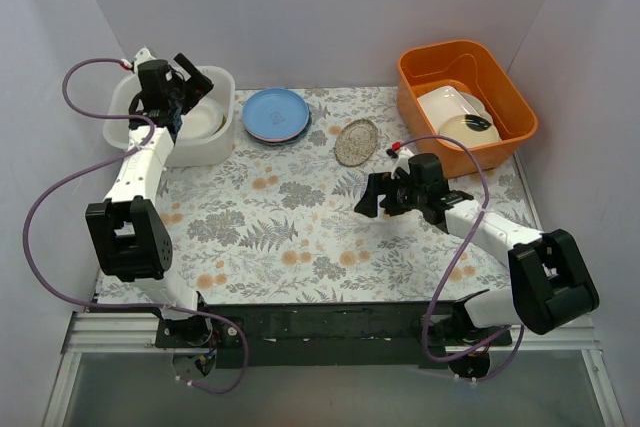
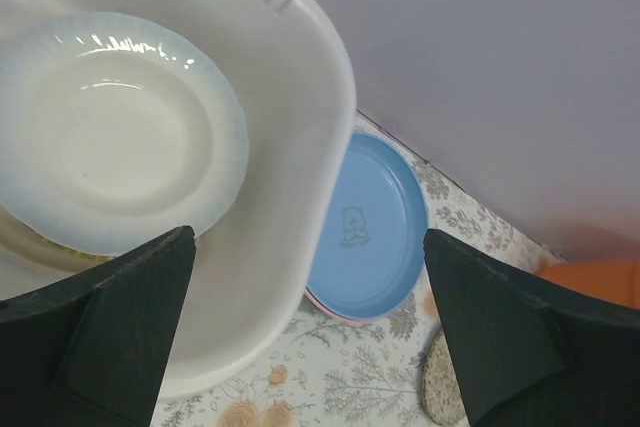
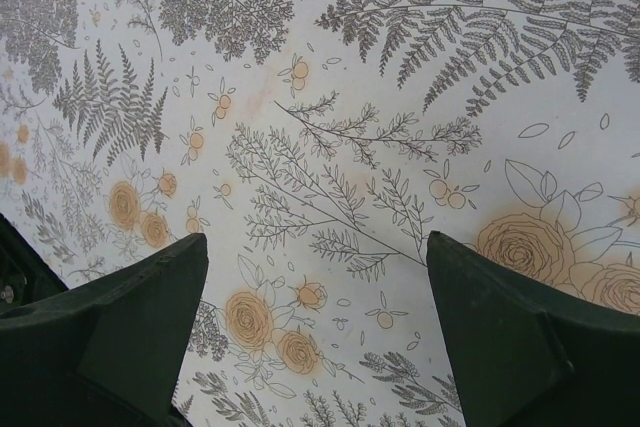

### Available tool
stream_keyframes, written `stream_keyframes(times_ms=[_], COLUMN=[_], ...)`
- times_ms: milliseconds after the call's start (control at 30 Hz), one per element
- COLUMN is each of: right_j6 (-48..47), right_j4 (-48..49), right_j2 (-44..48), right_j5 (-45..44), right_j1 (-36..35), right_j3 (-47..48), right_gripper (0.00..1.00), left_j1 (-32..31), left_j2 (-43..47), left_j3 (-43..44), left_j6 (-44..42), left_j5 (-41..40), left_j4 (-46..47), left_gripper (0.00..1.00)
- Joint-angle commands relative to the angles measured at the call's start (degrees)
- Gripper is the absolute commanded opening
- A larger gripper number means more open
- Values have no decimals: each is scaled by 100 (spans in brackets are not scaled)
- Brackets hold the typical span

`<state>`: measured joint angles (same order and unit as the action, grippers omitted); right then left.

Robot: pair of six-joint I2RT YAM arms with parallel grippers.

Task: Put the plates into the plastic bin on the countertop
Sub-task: Pick up the plate from the corner of the board.

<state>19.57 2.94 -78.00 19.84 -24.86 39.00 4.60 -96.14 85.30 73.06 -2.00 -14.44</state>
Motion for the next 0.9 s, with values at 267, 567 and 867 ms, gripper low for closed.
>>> stream_keyframes(times_ms=[267, 567, 867], right_j6=[20, -59, -41], right_j4=[110, 295, 260], right_j2=[-14, -418, -260], right_j5=[-15, 222, 126], right_j1=[-10, -10, -10], right_j3=[28, 143, 20], right_gripper=[98, 97, 97], left_j1=[-1224, -1839, -2516], left_j2=[368, -150, -1449], left_j3=[-110, -312, 162], left_j6=[-389, -275, -318], left_j5=[560, 1491, 1782], left_j4=[319, 757, 1188], left_gripper=[98, 98, 97])
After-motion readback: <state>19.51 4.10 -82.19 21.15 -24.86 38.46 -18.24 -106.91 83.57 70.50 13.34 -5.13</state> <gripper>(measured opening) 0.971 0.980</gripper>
